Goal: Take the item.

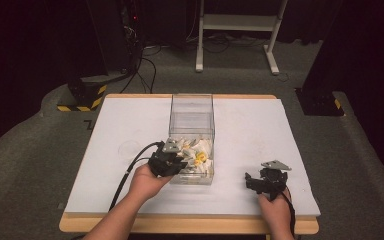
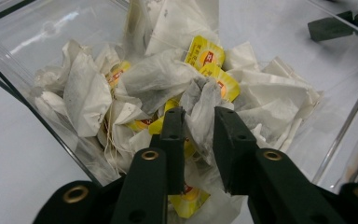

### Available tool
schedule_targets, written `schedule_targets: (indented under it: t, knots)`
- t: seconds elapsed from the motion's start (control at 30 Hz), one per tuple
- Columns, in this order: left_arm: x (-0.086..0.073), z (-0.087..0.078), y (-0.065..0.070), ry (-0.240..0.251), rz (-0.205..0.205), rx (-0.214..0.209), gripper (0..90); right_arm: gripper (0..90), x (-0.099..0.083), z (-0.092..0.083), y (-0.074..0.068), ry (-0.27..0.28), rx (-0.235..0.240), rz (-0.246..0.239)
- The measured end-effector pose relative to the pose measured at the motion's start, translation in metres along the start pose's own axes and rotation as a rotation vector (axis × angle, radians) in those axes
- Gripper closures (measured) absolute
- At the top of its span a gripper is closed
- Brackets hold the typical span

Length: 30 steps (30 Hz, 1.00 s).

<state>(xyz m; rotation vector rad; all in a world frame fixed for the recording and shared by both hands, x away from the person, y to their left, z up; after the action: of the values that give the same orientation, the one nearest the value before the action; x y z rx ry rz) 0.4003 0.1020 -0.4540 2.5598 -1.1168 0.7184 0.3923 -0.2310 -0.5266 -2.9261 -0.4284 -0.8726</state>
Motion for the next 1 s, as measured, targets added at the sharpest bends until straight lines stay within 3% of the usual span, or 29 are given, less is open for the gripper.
schedule_targets:
  t: [0.27,0.33,1.0]
  knots:
    - [-0.004,0.001,0.002,0.005,0.014,0.01,85.8,8.9,0.0,0.0,0.0,0.0,0.0,0.0]
    - [-0.005,0.001,0.004,0.004,0.033,0.016,87.4,8.9,0.0,0.0,0.0,0.0,0.0,0.001]
    - [-0.006,-0.014,-0.001,0.133,0.018,-0.002,88.3,9.0,0.0,0.0,0.0,0.002,-0.002,0.0]
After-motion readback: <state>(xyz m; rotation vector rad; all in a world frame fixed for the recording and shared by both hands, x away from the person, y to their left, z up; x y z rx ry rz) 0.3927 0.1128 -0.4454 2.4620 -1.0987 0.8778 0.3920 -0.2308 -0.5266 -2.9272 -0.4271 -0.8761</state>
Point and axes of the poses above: each handheld gripper's, and its own axes: z roughly forward along the jaws, x roughly out of its top, y roughly to its right, the point moved 3 cm from there along z, roughly forward along the jaws, and after that the axes turned 12 degrees about -y, right-handed, at the moved point
